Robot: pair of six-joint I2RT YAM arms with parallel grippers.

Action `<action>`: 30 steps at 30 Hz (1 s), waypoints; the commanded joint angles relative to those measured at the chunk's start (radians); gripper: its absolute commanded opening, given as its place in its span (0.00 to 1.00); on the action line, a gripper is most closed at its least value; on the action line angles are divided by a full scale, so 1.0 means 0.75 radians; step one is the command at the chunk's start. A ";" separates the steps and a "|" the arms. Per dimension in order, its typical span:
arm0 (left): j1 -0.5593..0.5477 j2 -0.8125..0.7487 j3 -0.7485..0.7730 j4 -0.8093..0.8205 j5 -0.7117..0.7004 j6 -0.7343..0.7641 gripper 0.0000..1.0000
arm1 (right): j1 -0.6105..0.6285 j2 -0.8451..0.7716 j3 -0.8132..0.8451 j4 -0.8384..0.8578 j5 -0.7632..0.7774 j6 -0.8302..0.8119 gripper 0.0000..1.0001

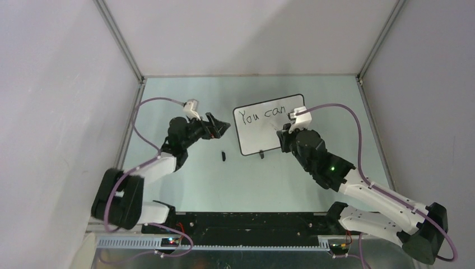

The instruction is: Write a sentence on the whiteboard

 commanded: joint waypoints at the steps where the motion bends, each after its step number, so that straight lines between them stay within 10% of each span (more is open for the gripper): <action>1: -0.053 -0.276 -0.003 -0.454 -0.355 0.224 0.99 | 0.013 -0.033 -0.037 0.129 0.052 0.009 0.00; 6: -0.040 -0.468 -0.110 -0.547 -0.849 -0.034 0.99 | 0.018 -0.017 -0.048 0.156 0.069 0.006 0.00; 20: -0.063 -0.296 -0.042 -0.433 -0.620 0.020 1.00 | 0.020 0.028 -0.103 0.230 0.086 -0.004 0.00; 27: -0.082 -0.209 -0.141 0.025 -0.595 0.013 1.00 | 0.019 0.053 -0.121 0.261 0.081 0.009 0.00; 30: -0.061 -0.022 0.041 0.045 -0.317 0.104 0.99 | 0.021 0.068 -0.136 0.283 0.071 0.008 0.00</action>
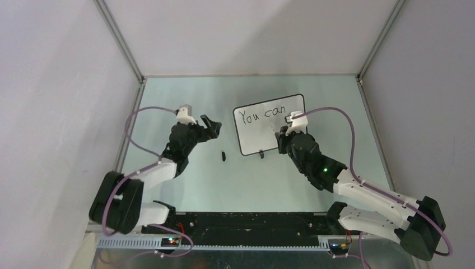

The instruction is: Write a sentence on the whiteboard

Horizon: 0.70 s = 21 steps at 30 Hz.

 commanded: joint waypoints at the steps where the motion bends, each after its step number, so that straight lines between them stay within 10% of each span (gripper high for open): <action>1: 0.017 0.205 0.228 0.166 0.294 0.088 0.99 | 0.007 0.027 -0.014 0.107 0.011 0.005 0.00; 11: 0.043 0.401 0.184 0.711 0.664 -0.046 0.97 | -0.022 -0.033 -0.015 0.074 0.184 -0.035 0.00; 21: 0.054 0.723 0.083 1.256 0.827 -0.145 0.78 | -0.280 -0.132 -0.015 -0.006 -0.068 0.102 0.00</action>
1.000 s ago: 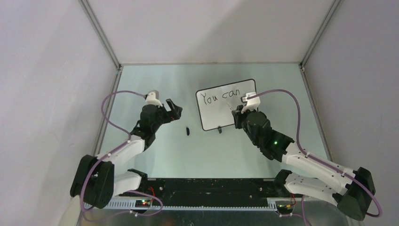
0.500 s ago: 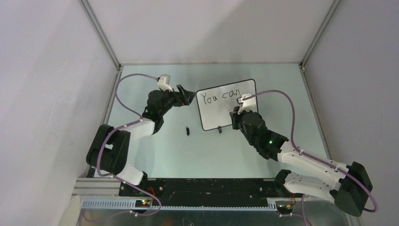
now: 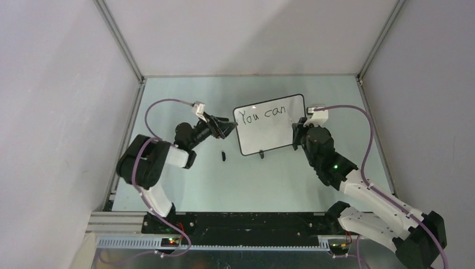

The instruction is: Write a sentence on the whiteboard

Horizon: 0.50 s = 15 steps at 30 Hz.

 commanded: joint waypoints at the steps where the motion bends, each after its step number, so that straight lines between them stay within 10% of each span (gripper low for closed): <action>1: 0.013 0.163 -0.023 0.367 0.140 -0.069 0.77 | -0.061 -0.062 0.003 -0.013 -0.103 0.070 0.00; 15: 0.009 0.187 0.011 0.373 0.159 -0.106 0.62 | -0.256 0.060 0.123 -0.164 -0.324 0.144 0.00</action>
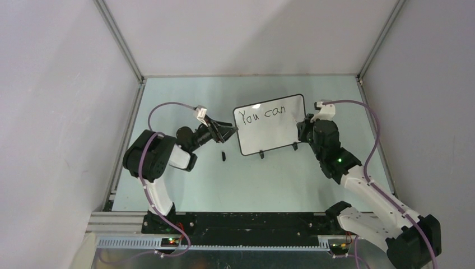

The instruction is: Write a sentence on the whiteboard

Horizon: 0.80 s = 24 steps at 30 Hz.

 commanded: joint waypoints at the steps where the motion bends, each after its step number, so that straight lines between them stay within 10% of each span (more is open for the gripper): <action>1: 0.005 -0.004 0.056 0.091 0.036 -0.046 0.60 | -0.041 0.076 0.110 -0.070 -0.103 0.041 0.00; 24: 0.007 0.175 0.244 0.089 0.119 -0.172 0.45 | -0.141 0.218 0.266 -0.132 -0.192 0.040 0.00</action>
